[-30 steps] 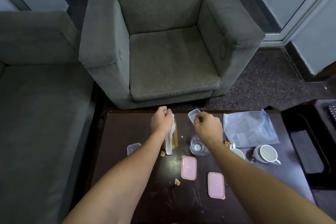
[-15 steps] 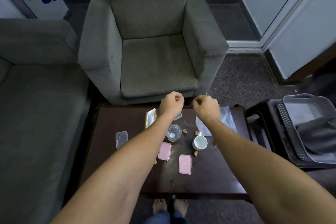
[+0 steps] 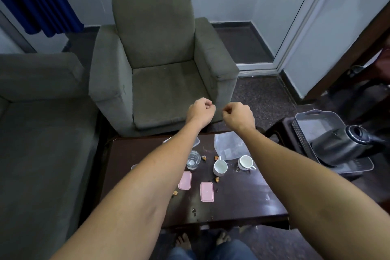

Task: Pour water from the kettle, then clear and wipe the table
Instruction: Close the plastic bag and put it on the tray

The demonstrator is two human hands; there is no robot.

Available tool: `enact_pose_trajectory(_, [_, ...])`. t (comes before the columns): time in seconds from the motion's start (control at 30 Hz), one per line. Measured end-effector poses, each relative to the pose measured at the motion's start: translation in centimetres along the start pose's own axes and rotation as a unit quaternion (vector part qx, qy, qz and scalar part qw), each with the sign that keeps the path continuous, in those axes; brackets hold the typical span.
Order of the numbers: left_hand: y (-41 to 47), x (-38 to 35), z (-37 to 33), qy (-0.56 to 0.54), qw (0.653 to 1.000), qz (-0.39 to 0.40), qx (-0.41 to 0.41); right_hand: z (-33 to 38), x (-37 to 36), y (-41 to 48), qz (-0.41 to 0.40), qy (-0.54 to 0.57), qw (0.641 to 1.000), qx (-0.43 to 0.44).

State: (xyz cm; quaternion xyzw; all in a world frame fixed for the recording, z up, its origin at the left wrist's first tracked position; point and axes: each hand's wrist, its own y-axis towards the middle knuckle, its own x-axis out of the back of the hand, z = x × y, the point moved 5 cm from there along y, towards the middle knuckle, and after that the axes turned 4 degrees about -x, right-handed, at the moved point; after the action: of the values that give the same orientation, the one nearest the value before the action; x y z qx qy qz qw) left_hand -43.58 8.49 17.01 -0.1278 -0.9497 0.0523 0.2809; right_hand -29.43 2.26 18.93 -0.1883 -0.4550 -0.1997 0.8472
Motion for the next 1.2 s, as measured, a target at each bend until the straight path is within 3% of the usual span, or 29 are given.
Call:
enact_pose_trajectory(0.43, [2.2, -11.6, 0.9, 0.027, 0.997, 0.046, 0.064, -13.5, -0.1, 6.7, 0.098, -0.076, 0.988, -0.094])
enact_pose_trajectory(0.6, [4.5, -17.5, 2.4, 0.026, 0.994, 0.053, 0.088, -21.1, -3.2, 10.0, 0.156, -0.082, 0.968, -0.181])
enact_pose_trajectory(0.83, [8.0, -24.6, 7.8, 0.047, 0.990, 0.087, 0.105, -29.4, -11.0, 13.1, 0.215, -0.054, 0.930, -0.293])
enact_pose_trajectory(1.0, [9.2, -27.7, 11.5, 0.050, 0.988, 0.095, 0.115, -33.2, -16.2, 14.7, 0.239, 0.024, 0.906, -0.349])
enact_pose_trajectory(1.2, [9.5, -28.3, 14.2, 0.043, 0.988, 0.093, 0.115, -35.5, -18.9, 16.3, 0.192, 0.097, 0.899, -0.382])
